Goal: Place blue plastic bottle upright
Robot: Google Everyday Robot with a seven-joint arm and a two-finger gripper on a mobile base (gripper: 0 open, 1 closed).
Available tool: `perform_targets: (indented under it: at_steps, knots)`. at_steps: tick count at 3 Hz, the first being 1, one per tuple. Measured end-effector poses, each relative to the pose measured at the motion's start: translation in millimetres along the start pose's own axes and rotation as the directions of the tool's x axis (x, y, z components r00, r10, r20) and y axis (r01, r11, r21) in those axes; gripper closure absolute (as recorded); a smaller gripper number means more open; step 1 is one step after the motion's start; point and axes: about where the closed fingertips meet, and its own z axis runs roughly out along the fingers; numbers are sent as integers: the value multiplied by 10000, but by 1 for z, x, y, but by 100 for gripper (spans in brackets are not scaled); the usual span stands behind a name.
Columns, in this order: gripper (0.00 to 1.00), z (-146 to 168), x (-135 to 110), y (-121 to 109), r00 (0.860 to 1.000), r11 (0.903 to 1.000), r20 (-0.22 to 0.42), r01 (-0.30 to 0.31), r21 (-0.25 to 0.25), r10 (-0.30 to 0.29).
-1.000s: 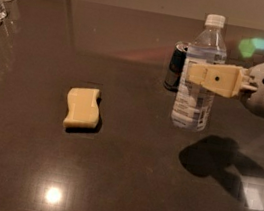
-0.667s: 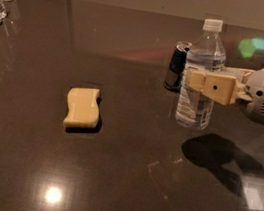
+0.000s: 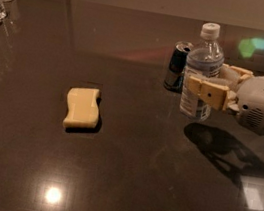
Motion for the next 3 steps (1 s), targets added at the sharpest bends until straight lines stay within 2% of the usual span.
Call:
perform_targets:
  at_steps: [1, 2, 3]
  knots:
    - [100, 0, -7, 13, 9995, 9986, -230, 186, -491, -198]
    - [100, -5, -11, 25, 9992, 9949, -396, -81, -1005, 41]
    - [100, -13, -14, 34, 9960, 9873, -743, -600, -1472, 495]
